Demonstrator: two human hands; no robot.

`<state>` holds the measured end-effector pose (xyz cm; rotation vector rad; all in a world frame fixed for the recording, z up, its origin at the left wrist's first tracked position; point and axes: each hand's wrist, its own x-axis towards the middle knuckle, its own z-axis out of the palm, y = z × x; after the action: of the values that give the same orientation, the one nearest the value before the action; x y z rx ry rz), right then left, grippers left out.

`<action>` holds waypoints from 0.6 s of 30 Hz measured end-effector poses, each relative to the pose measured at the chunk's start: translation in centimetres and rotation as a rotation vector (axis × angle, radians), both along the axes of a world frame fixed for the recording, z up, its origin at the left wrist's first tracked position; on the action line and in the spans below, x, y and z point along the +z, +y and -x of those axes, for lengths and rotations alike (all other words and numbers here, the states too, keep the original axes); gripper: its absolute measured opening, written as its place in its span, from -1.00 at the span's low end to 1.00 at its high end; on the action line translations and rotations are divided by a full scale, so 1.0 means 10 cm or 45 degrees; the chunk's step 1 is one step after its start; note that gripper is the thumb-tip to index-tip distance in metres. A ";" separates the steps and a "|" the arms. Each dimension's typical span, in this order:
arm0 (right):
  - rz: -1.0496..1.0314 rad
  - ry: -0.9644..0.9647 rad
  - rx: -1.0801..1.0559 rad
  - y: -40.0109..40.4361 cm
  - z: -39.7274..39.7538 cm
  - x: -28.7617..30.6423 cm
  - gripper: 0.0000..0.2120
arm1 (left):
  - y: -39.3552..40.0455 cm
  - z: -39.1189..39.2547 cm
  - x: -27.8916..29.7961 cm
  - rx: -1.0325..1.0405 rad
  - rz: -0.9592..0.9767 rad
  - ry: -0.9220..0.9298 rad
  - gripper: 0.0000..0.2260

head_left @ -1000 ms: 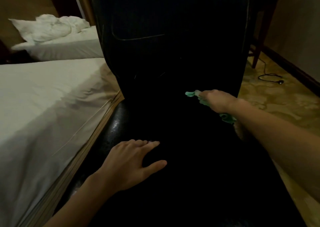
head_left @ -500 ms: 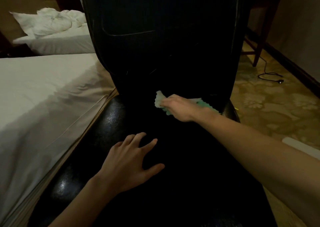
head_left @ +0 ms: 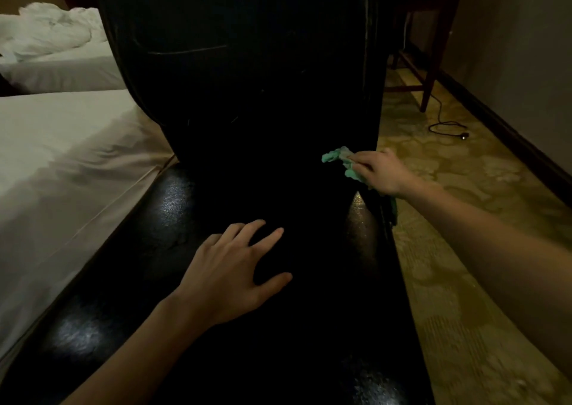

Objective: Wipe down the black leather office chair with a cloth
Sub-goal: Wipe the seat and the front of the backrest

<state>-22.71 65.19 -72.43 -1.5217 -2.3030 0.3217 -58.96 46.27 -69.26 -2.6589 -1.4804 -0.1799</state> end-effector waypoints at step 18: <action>-0.073 0.068 -0.080 -0.57 0.05 -0.01 -0.77 | -0.09 -0.07 -0.13 -0.002 -0.010 0.003 -0.33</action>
<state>-23.23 59.50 -72.53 -1.5354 -2.1991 0.2738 -58.25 45.34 -70.51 -2.6531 -1.4743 -0.1824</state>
